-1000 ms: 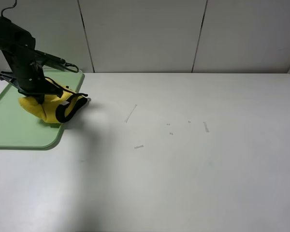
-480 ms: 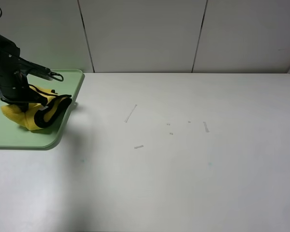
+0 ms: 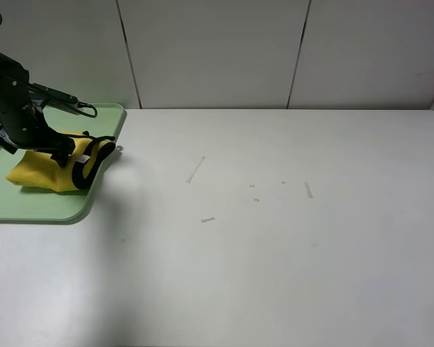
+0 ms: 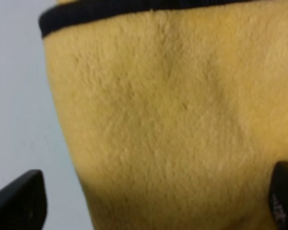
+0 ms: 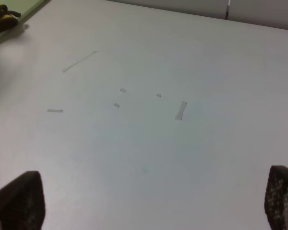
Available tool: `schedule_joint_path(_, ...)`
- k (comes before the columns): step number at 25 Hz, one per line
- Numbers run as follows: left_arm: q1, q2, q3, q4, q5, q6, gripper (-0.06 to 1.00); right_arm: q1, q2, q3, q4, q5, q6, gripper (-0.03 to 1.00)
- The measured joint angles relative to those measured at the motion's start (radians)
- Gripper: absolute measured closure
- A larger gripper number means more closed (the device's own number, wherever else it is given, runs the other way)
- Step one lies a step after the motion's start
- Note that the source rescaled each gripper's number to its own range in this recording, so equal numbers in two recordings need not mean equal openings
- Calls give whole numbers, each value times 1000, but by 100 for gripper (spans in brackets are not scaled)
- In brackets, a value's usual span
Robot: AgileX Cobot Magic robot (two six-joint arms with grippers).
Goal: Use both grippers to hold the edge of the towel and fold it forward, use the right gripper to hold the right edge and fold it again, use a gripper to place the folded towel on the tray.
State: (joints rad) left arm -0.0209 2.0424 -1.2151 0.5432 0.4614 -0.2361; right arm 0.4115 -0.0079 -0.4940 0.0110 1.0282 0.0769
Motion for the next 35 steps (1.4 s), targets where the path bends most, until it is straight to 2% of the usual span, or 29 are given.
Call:
schedule_joint_path(3, 0, 0, 0, 0, 0, 7, -4, 0, 0, 0, 0, 0, 0, -3)
schedule_joint_path(9, 0, -13, 0, -5, 34, 11, -5, 0, 0, 0, 0, 0, 0, -3)
schedule_joint_path(13, -1, -74, 1, -8, 95, 18, -5, 0, 0, 0, 0, 0, 0, -3)
schedule_joint_path(18, -34, -195, 1, -9, 223, 91, -5, 0, 0, 0, 0, 0, 0, -3)
schedule_joint_path(22, -86, -313, 1, -37, 341, 139, -5, 0, 0, 0, 0, 0, 0, -3)
schedule_joint_path(23, -120, -376, 1, -67, 389, 144, -5, 0, 0, 0, 0, 0, 0, -3)
schedule_joint_path(33, -318, -709, 1, -188, 698, 148, -5, 0, 0, 0, 0, 0, 0, -3)
schedule_joint_path(35, -353, -773, 2, -219, 699, 149, -5, 0, 0, 0, 0, 0, 0, -3)
